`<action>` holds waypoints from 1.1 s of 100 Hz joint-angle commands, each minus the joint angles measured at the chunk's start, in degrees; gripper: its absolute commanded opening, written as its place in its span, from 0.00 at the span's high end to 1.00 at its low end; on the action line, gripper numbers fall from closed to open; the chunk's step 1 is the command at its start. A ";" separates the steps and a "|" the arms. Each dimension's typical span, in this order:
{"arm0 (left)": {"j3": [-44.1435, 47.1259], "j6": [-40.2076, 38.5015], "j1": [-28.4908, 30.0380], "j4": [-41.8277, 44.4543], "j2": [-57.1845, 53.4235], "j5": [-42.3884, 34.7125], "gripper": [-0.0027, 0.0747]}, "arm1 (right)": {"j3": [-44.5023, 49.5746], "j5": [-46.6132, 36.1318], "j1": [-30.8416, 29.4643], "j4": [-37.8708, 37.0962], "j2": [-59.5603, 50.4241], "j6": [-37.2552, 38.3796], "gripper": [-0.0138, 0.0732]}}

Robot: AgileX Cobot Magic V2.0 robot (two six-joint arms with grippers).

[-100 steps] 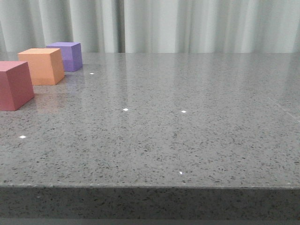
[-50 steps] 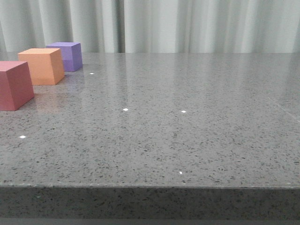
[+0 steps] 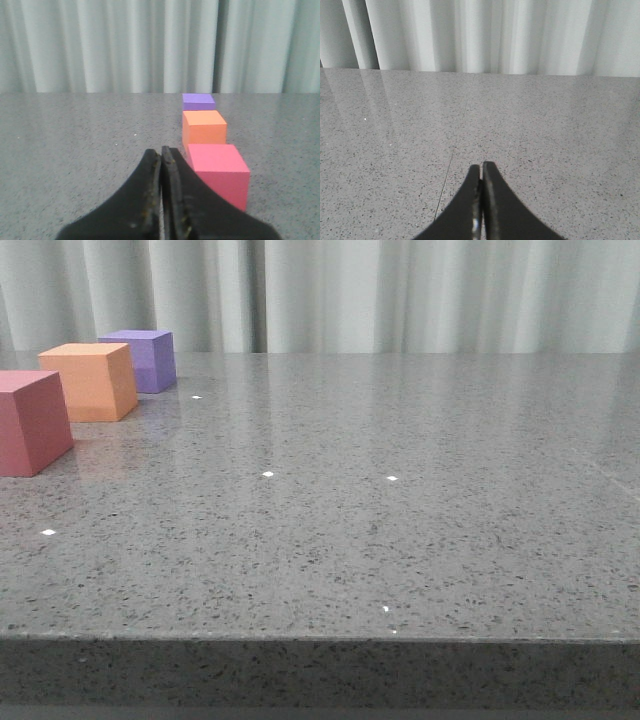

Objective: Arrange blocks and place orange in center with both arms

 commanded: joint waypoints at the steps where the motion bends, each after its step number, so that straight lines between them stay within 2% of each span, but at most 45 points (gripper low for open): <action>1: 1.58 -0.22 1.90 -0.04 -3.02 -5.12 0.99 | -1.38 -4.24 -0.44 -0.92 0.08 -0.36 0.92; 24: 8.95 -0.22 2.33 -0.40 -11.20 -6.01 0.99 | -1.38 -4.24 -0.44 -0.92 0.08 -0.36 0.92; 39: 12.46 -0.22 2.33 0.43 -10.98 -11.70 0.99 | -1.38 -4.19 -0.44 -0.92 0.08 -0.36 0.92; 110: 12.36 -0.22 2.33 -0.34 -10.98 -11.07 0.99 | -1.38 -4.19 -0.44 -0.92 0.08 -0.36 0.92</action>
